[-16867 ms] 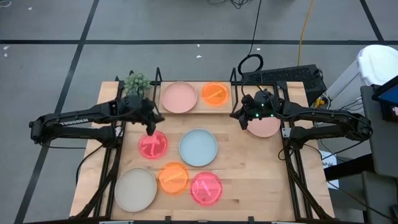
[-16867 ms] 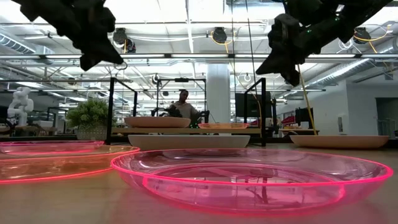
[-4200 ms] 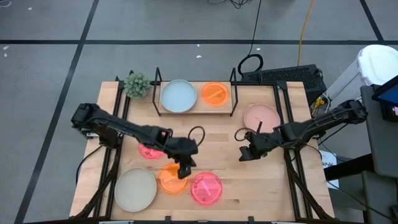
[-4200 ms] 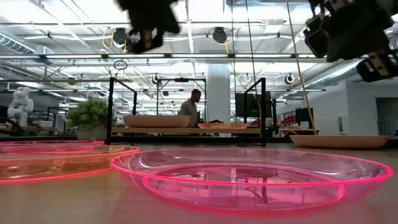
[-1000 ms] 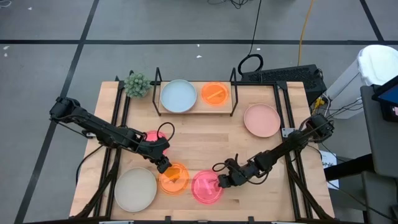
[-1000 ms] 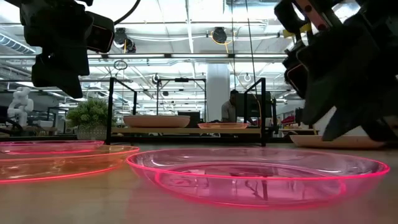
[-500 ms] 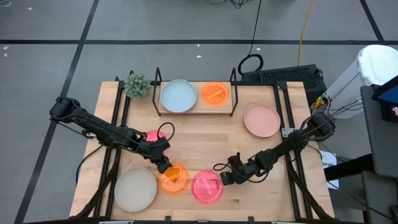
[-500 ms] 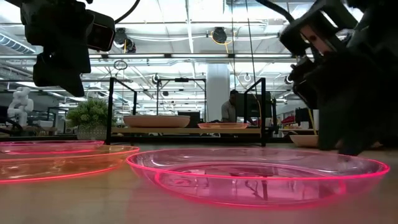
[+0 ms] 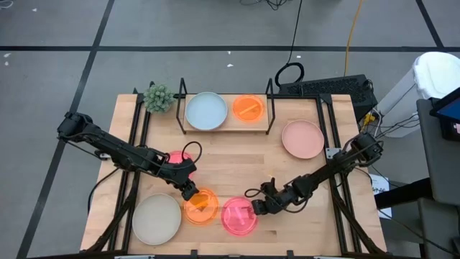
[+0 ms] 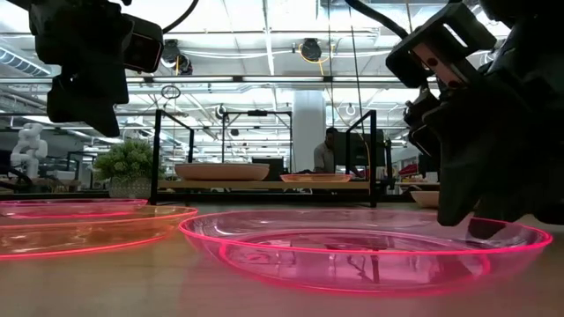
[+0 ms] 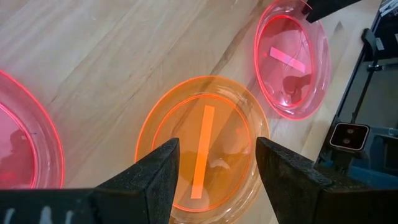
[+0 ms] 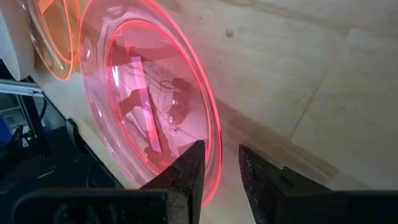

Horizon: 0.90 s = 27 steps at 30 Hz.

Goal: Place and stack plates onto a shelf
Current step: Stack the bottom pink transparent plate on the orange plate on the shelf

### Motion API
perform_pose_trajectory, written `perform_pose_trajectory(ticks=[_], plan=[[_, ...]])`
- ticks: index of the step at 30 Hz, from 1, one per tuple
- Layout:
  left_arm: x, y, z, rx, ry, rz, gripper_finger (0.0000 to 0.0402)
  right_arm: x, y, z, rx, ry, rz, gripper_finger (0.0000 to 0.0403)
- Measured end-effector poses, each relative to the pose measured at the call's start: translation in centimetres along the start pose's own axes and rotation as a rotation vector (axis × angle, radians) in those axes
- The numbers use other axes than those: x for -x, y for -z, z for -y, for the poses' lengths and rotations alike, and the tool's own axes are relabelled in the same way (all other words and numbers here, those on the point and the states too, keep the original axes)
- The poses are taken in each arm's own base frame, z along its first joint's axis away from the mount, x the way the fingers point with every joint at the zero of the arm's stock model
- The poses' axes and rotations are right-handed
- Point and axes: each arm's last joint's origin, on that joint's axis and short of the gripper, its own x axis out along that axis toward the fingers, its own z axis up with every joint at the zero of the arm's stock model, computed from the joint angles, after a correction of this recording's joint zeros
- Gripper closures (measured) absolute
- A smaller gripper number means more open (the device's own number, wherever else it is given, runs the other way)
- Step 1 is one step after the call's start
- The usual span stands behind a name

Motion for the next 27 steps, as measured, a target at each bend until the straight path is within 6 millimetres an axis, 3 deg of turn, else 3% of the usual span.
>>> perform_pose_trajectory(ticks=[9,16,21,27], plan=[[0.0,0.0,0.0,0.019,-0.004,0.008,0.0186,0.1,-1.9,-0.4,0.056,0.002,-0.005,0.0394],[0.0,-0.1,0.0,0.027,-0.012,0.024,0.0186,1.5,-3.8,-1.3,0.103,-0.013,0.013,0.0402],[0.0,-0.1,-0.1,0.029,-0.021,0.04,0.0186,3.3,-5.2,-2.7,0.116,-0.086,0.047,0.0402],[0.0,-0.4,-0.3,0.036,-0.043,0.069,0.0186,7.0,-7.5,-4.1,0.117,-0.16,0.12,0.0402]])
